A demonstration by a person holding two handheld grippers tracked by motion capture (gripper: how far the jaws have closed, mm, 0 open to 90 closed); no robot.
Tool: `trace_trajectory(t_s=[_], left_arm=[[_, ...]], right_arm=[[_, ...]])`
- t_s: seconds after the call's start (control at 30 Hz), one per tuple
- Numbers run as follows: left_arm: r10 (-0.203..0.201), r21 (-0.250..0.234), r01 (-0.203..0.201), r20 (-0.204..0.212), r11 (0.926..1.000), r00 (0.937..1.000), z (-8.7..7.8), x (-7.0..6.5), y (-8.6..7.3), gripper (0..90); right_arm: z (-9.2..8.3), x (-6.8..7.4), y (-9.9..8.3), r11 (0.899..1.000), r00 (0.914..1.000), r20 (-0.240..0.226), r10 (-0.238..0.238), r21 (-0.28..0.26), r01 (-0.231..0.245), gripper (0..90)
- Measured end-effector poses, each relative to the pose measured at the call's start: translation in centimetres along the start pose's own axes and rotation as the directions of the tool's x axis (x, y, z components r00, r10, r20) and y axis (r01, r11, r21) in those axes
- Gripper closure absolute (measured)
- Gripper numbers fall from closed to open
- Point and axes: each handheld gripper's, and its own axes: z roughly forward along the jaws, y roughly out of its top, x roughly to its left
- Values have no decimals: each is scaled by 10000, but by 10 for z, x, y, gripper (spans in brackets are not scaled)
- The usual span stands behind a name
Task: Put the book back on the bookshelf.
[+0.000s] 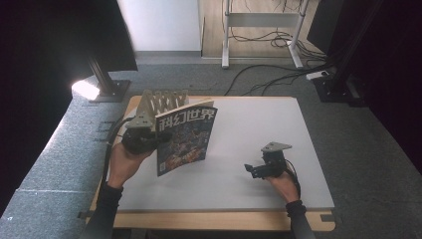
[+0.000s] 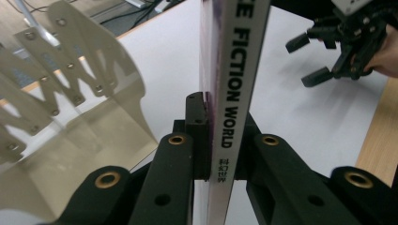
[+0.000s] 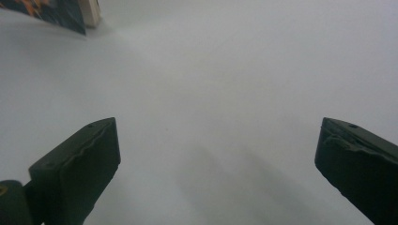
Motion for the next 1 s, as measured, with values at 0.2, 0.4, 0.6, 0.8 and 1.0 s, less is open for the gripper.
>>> trace_trajectory(t_s=[0.2,0.4,0.6,0.8,1.0], left_arm=[[-324,-261,318,-247,9992,9992,-20,9,-5,828],[-681,-476,649,-699,9968,9952,-42,20,-13,829],[-1031,-517,975,-1185,9939,9876,-59,32,-21,829],[-1405,-591,1325,-1641,9894,9764,-72,44,-30,828],[-1840,-756,1717,-2104,9822,9601,-78,58,-35,829]], right_arm=[[10,3,-10,9988,9999,109,-74,479,69,0],[16,4,-16,9973,9997,252,-58,732,40,0],[18,3,-18,9964,9993,363,-112,839,81,0],[20,6,-18,9946,9980,547,-322,1005,266,0],[20,6,-18,9946,9980,544,-311,1004,255,0]])
